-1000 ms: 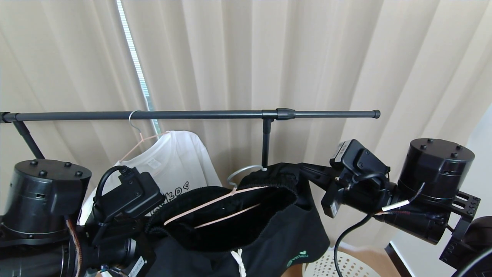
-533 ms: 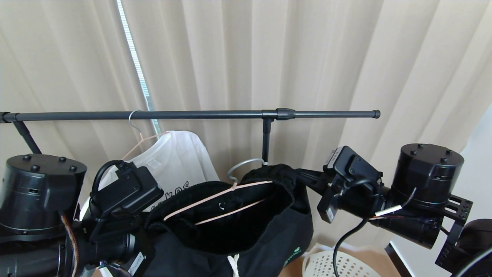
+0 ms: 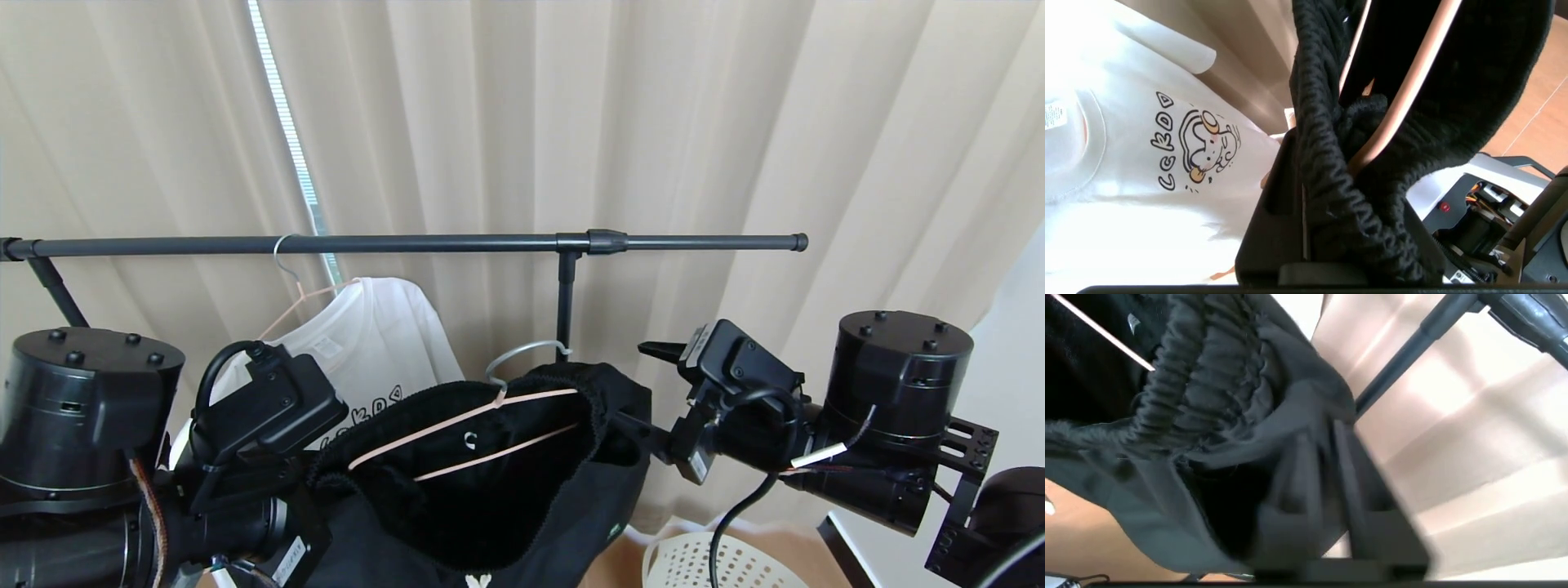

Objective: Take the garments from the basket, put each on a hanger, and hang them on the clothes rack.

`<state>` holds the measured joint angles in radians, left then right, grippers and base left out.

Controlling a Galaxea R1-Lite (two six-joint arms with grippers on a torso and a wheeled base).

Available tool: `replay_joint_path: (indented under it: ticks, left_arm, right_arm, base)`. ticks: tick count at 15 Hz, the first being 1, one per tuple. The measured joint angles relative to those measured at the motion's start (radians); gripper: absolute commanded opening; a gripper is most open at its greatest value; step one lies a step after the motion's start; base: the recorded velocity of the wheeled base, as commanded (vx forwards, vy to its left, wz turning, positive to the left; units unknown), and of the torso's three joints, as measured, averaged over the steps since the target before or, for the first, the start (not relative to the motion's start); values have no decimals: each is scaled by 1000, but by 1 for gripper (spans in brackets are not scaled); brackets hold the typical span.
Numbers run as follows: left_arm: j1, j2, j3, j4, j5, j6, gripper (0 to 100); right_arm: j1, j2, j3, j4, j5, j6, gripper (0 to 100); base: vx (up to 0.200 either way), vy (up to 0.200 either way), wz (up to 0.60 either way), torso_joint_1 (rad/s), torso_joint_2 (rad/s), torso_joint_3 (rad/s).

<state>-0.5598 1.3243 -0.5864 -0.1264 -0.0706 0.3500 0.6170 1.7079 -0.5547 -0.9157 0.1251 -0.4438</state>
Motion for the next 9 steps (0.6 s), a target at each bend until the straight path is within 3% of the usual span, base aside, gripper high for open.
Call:
replay_joint_path:
  ticks: [3, 6, 9]
  left_arm:
    - [0, 0, 0, 0, 0, -2, 0]
    - [4, 0, -2, -1, 0, -9, 0]
    - [23, -3, 6, -1, 0, -15, 0]
  right_arm:
    - [-15, -27, 24, 1, 30, -49, 100]
    - [-53, -66, 67, 2, 170, -136, 100]
    - [-80, -99, 75, 4, 246, -135, 100]
  base:
    - [0, 0, 0, 0, 0, 0]
    - [0, 0, 0, 0, 0, 0]
    - [0, 0, 0, 0, 0, 0]
